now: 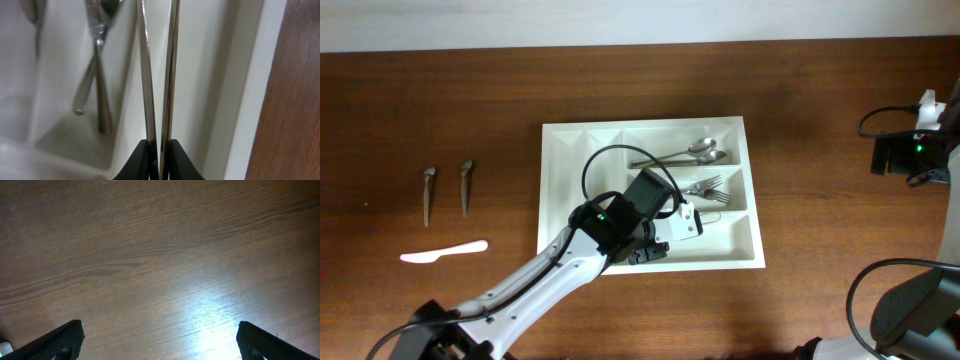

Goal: Pack container
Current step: 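Lower the sticks into the lower long compartment with the left gripper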

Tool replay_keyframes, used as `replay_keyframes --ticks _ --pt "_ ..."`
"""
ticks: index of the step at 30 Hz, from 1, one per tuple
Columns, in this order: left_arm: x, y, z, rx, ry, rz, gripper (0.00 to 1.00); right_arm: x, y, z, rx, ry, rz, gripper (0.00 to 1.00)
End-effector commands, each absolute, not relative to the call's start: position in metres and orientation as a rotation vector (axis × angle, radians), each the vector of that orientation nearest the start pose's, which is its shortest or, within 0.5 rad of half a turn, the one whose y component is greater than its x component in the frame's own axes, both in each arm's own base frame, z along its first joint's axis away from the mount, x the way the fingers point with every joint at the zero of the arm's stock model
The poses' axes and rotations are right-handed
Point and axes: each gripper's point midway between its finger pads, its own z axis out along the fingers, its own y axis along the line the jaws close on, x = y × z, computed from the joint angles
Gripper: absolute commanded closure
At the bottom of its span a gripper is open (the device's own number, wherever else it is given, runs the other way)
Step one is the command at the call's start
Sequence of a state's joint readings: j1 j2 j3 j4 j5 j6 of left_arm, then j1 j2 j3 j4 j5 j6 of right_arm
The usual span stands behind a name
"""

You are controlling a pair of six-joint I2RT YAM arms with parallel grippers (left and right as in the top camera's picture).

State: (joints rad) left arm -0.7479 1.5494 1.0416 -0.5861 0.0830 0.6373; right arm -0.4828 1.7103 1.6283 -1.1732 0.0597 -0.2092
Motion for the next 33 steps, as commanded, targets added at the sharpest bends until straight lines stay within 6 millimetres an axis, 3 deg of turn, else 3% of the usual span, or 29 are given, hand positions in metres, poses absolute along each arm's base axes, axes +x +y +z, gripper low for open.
replay_keyframes --ticks 1,11,19,26,33 --pt "0.259 -0.271 0.087 1.771 2.019 -0.199 0.97 0.333 -0.186 0.178 0.416 2.832 -0.221 0.01" --pt "0.256 -0.269 0.056 1.822 2.090 -0.200 0.93 0.333 -0.186 0.178 0.416 2.832 -0.221 0.01" --pt "0.256 -0.269 0.055 1.822 2.090 -0.200 0.81 0.333 -0.186 0.178 0.416 2.832 -0.221 0.01" --pt "0.264 -0.275 0.059 1.797 2.056 -0.199 0.59 0.333 -0.186 0.178 0.416 2.832 -0.221 0.01" --pt "0.271 -0.282 0.063 1.770 2.020 -0.199 0.57 0.333 -0.186 0.178 0.416 2.832 -0.221 0.01"
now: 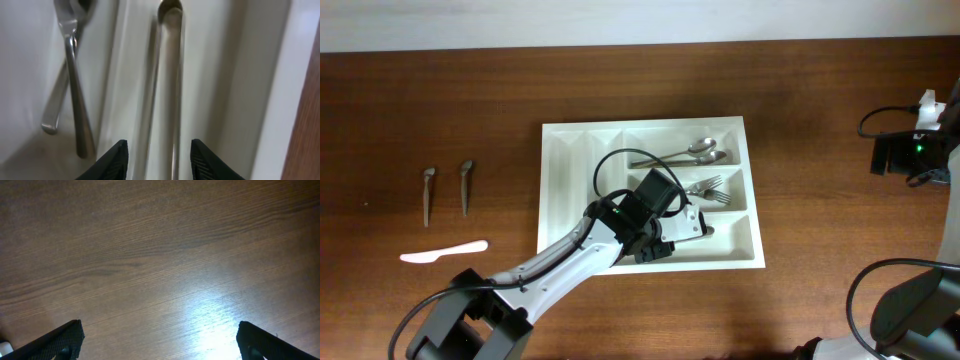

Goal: Pack container
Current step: 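Lower the sticks into the lower long compartment with the left gripper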

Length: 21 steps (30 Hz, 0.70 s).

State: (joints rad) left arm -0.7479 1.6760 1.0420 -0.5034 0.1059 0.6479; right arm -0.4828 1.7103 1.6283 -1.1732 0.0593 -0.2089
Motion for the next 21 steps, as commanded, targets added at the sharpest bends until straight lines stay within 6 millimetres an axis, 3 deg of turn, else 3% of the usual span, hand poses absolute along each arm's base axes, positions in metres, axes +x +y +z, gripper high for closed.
replay_keyframes --ticks 1,7,11,14,15,16,17,19,21 --pt "0.271 -0.282 0.063 1.769 2.019 -0.198 0.57 0.333 -0.186 0.178 0.416 2.832 -0.221 0.01" --pt "0.289 -0.298 0.079 1.703 1.932 -0.192 0.62 0.333 -0.186 0.178 0.416 2.832 -0.221 0.01" --pt "0.323 -0.301 0.117 1.577 1.856 -0.039 0.75 0.333 -0.186 0.178 0.416 2.832 -0.221 0.01" --pt "0.355 -0.285 0.161 1.428 1.830 0.180 0.75 0.333 -0.186 0.178 0.416 2.832 -0.221 0.01" --pt "0.364 -0.277 0.177 1.372 1.824 0.257 0.62 0.333 -0.186 0.178 0.416 2.832 -0.221 0.01" --pt "0.371 -0.269 0.192 1.317 1.819 0.327 0.28 0.333 -0.186 0.178 0.416 2.832 -0.221 0.01" --pt "0.375 -0.261 0.203 1.275 1.815 0.379 0.01 0.333 -0.186 0.178 0.416 2.832 -0.221 0.01" --pt "0.379 -0.246 0.220 1.202 1.815 0.474 0.01 0.333 -0.186 0.178 0.416 2.832 -0.221 0.01" --pt "0.376 -0.236 0.223 1.193 1.829 0.517 0.01 0.333 -0.186 0.178 0.416 2.832 -0.221 0.01"
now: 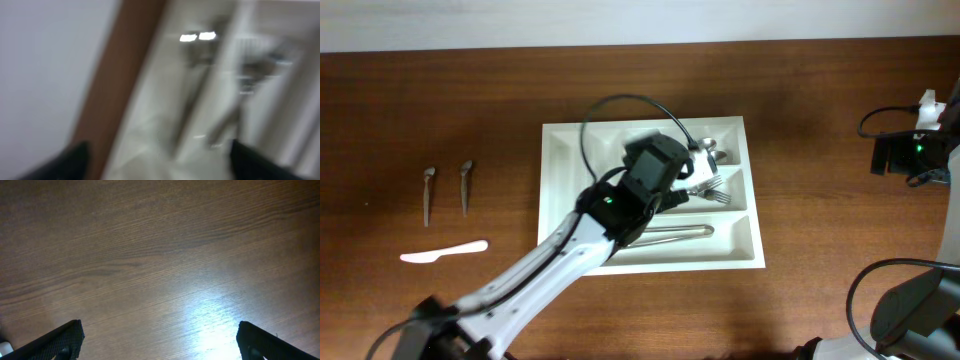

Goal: Pack container
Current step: 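Lower the sticks into the lower long compartment with the left gripper, then open the left gripper and move it left toward the white plastic knife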

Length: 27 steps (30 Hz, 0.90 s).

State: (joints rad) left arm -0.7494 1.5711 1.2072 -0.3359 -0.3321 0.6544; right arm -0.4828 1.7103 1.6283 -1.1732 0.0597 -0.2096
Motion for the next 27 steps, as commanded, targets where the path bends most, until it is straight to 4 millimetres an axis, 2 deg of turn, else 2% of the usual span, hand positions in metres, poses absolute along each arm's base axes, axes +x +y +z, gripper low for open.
replay_keyframes --ticks 1,4,7,9,10,12,15,20,21,24,27 --pt "0.373 -0.233 0.220 1.212 1.843 0.524 0.01 0.333 -0.186 0.178 0.416 2.832 -0.221 0.01" --pt "0.356 -0.221 0.197 1.330 1.923 0.540 0.01 0.333 -0.186 0.178 0.416 2.832 -0.221 0.01" --pt "0.335 -0.224 0.175 1.452 1.984 0.433 0.01 0.333 -0.186 0.178 0.416 2.832 -0.221 0.01" --pt "0.333 -0.223 0.173 1.398 2.033 0.402 0.01 0.333 -0.186 0.178 0.416 2.832 -0.221 0.01" --pt "0.337 -0.219 0.176 1.316 2.060 0.419 0.01 0.333 -0.186 0.178 0.416 2.832 -0.221 0.01" --pt "0.355 -0.203 0.191 1.025 2.108 0.482 0.01 0.333 -0.186 0.178 0.416 2.832 -0.221 0.01" --pt "0.381 -0.162 0.220 0.442 2.140 0.505 0.01 0.333 -0.186 0.178 0.416 2.832 -0.221 0.01" --pt "0.401 -0.100 0.236 -0.203 2.250 0.226 0.01 0.333 -0.186 0.178 0.416 2.832 -0.221 0.01" --pt "0.405 -0.091 0.238 -0.283 2.289 0.124 0.01 0.333 -0.186 0.178 0.416 2.832 -0.221 0.01" --pt "0.419 -0.073 0.247 -0.360 2.349 -0.206 0.01 0.333 -0.186 0.178 0.416 2.832 -0.221 0.01" --pt "0.424 -0.043 0.247 -0.449 2.355 -0.332 0.01 0.333 -0.186 0.178 0.416 2.832 -0.221 0.01"
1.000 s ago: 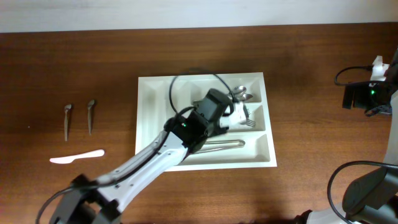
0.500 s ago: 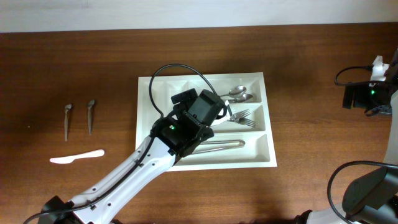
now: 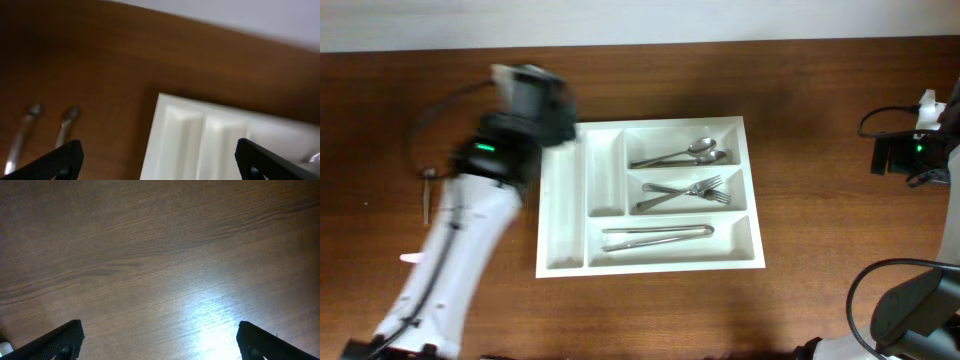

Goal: Pack container
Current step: 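Open the left gripper and move it left toward the white plastic knife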

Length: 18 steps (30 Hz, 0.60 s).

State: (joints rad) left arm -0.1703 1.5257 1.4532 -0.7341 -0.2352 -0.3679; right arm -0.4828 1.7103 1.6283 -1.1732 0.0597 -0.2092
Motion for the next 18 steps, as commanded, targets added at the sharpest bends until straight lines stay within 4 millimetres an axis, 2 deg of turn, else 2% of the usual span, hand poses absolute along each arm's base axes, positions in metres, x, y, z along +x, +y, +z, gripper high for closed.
replay_keyframes --ticks 1,5,7,10,13,15,18 --pt "0.422 -0.028 0.244 -0.493 2.362 -0.328 0.01 0.333 -0.186 0.178 0.416 2.832 -0.221 0.01" --pt "0.409 0.015 0.232 -0.638 2.396 -0.270 0.01 0.333 -0.186 0.178 0.416 2.832 -0.221 0.01" --pt "0.398 0.038 0.224 -0.770 2.403 -0.216 0.01 0.333 -0.186 0.178 0.416 2.832 -0.221 0.01" --pt "0.358 0.078 0.204 -1.316 2.318 -0.080 0.01 0.333 -0.186 0.178 0.416 2.832 -0.221 0.01" --pt "0.304 0.106 0.187 -1.859 2.091 0.099 0.01 0.333 -0.186 0.178 0.416 2.832 -0.221 0.01" --pt "0.287 0.114 0.179 -1.998 2.005 0.164 0.01 0.333 -0.186 0.178 0.416 2.832 -0.221 0.01" --pt "0.278 0.121 0.166 -2.042 1.997 0.198 0.01 0.333 -0.186 0.178 0.416 2.832 -0.221 0.01"
